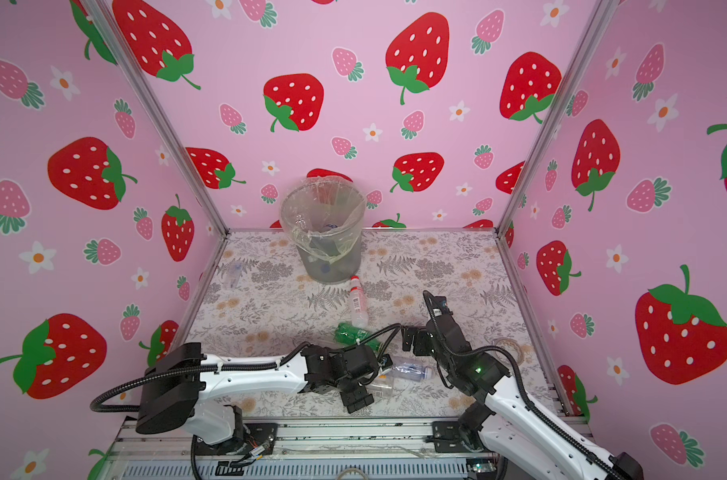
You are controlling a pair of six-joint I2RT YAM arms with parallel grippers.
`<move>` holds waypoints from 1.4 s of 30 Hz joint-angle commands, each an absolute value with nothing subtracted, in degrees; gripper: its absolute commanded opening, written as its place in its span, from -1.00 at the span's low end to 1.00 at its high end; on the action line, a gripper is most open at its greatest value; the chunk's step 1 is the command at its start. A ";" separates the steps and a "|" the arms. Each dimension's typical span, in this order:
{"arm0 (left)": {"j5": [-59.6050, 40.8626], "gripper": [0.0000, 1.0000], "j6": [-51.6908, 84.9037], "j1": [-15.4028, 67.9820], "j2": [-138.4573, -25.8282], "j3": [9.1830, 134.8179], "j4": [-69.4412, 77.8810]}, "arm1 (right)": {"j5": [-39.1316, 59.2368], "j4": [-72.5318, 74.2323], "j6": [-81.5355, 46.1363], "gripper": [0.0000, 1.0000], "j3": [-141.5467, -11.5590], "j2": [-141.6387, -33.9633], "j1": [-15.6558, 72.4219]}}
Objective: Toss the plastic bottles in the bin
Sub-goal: 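Lower the left gripper onto the clear yellow-labelled bottle nearest the robot, then close the left gripper around the yellow-labelled bottle, then lift the yellow-labelled bottle with the left gripper toward the wastebasket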
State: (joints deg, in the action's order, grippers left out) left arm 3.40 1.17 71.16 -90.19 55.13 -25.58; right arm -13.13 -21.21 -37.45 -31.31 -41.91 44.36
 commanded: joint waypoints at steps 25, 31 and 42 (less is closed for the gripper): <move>0.45 0.42 1.07 71.52 -93.85 53.28 -22.29 | -14.28 -21.47 -38.23 0.99 -31.61 -43.57 44.10; 0.61 0.39 1.72 71.73 -94.31 52.25 -22.15 | -14.33 -21.37 -38.41 0.99 -31.57 -43.67 44.03; 0.62 -0.01 3.56 71.91 -89.20 51.77 -23.50 | -14.37 -21.61 -38.85 0.99 -31.68 -43.11 44.03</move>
